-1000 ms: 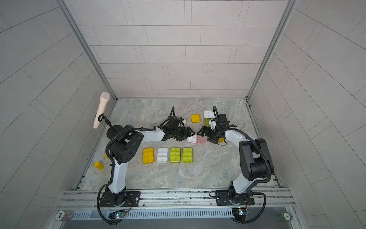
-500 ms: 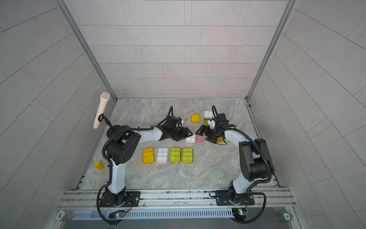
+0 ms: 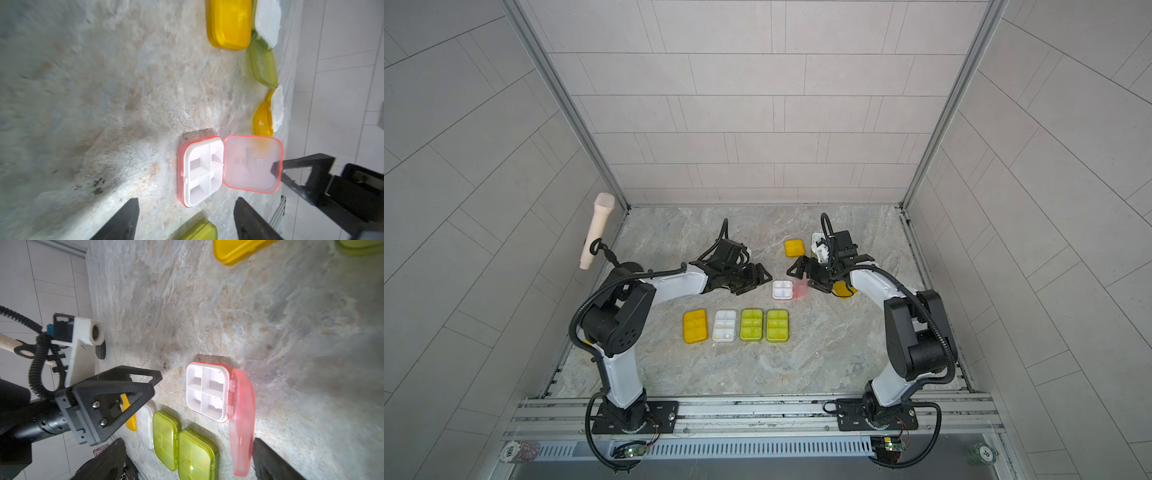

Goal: Close pillboxes
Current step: Close the lid on the pillbox.

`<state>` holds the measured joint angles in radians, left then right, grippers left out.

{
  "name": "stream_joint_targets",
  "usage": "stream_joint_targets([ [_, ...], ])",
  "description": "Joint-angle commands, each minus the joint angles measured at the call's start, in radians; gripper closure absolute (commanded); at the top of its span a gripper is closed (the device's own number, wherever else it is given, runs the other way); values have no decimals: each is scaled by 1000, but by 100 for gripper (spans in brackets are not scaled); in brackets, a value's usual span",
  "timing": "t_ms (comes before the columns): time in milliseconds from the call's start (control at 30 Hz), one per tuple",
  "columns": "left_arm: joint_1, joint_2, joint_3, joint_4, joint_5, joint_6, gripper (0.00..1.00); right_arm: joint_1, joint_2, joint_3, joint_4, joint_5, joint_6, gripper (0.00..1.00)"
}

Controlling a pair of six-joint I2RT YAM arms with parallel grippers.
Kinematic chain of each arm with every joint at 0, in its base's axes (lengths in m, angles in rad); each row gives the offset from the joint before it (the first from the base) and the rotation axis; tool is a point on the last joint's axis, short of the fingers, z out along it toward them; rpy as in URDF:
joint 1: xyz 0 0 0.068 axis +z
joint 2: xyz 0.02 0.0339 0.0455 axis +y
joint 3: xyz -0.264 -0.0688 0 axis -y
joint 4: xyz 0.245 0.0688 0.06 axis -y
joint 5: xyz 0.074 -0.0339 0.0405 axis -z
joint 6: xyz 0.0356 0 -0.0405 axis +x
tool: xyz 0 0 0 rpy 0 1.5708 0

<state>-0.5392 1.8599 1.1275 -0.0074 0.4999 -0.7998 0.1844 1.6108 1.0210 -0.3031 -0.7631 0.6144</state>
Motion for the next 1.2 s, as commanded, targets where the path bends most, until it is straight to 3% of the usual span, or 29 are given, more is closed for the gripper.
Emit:
stream_joint_targets([
  [0, 24, -84, 36, -71, -3, -14, 23, 28, 22, 30, -11, 3, 1, 4],
  [233, 79, -148, 101, -187, 5, 69, 23, 89, 90, 83, -7, 27, 14, 5],
  [533, 138, -190, 64, -205, 45, 130, 23, 135, 145, 174, -68, 94, 10, 5],
  [633, 150, -212, 7, -125, 82, 80, 23, 138, 144, 199, -142, 172, -19, 5],
  [800, 154, -245, -26, -67, 104, -3, 23, 157, 195, 281, -350, 408, -109, 6],
  [1167, 160, -244, -70, 22, 130, -83, 24, 229, 320, 407, -473, 575, -166, 7],
])
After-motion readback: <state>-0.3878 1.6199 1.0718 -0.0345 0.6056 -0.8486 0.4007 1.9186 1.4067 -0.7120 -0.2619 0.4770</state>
